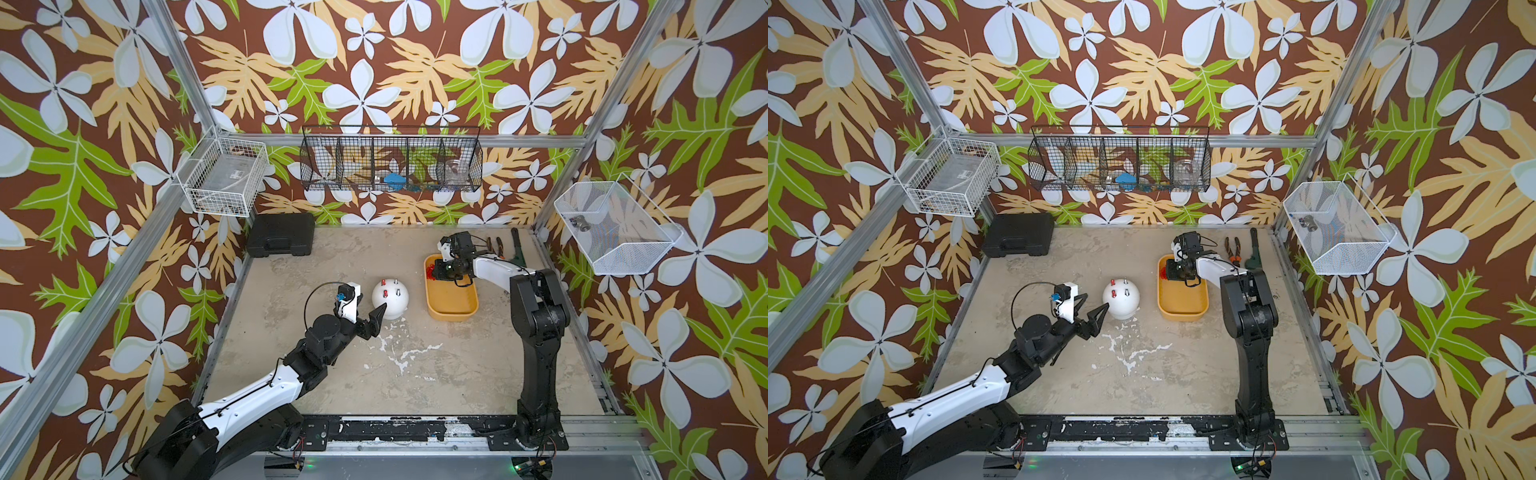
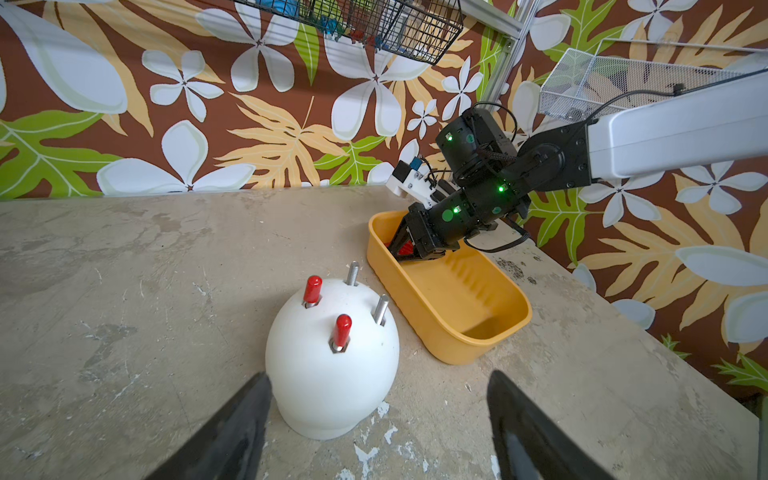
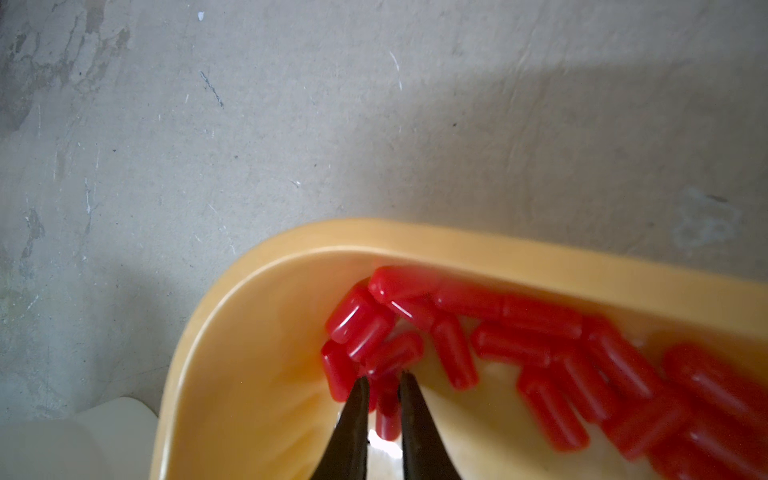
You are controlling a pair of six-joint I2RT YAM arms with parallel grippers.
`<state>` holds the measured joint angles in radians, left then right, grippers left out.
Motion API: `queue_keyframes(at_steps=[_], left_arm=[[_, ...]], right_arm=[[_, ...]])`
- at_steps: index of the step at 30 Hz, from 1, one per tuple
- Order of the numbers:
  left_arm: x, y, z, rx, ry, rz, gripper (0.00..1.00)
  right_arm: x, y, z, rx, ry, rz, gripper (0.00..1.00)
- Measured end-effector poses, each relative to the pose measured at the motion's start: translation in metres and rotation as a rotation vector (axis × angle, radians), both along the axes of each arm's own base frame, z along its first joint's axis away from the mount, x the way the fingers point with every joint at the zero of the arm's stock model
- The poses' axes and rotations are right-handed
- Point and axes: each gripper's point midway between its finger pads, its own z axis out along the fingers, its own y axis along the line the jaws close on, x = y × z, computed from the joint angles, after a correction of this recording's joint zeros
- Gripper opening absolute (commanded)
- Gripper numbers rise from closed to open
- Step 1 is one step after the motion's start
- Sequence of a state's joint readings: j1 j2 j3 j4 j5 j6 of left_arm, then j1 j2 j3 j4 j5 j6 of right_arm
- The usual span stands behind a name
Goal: Cover the protruding screws with screw protection sleeves
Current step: Pick up the screw protection sleeve from the storage box.
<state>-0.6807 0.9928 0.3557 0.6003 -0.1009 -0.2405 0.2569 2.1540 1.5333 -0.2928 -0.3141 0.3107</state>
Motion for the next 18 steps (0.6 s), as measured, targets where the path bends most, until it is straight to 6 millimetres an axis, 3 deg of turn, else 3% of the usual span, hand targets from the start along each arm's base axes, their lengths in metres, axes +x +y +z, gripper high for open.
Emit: queue_keyframes(at_steps=[3, 11, 18], left_arm=[[0.0, 0.0, -0.002, 0.003, 0.004, 0.0, 0.82], [-0.001, 0.001, -0.004, 0.005, 0.007, 0.001, 0.82], [-0.001, 0.002, -0.006, -0.003, 0.014, 0.005, 0.82]], right_arm=[[-0.003, 0.004, -0.003, -0.009, 0.013, 0.008, 0.23], [-0.005, 0.004, -0.006, -0.031, 0.024, 0.004, 0.1], [-0.004, -0.001, 0.01, -0.05, -0.001, -0.013, 0.08]])
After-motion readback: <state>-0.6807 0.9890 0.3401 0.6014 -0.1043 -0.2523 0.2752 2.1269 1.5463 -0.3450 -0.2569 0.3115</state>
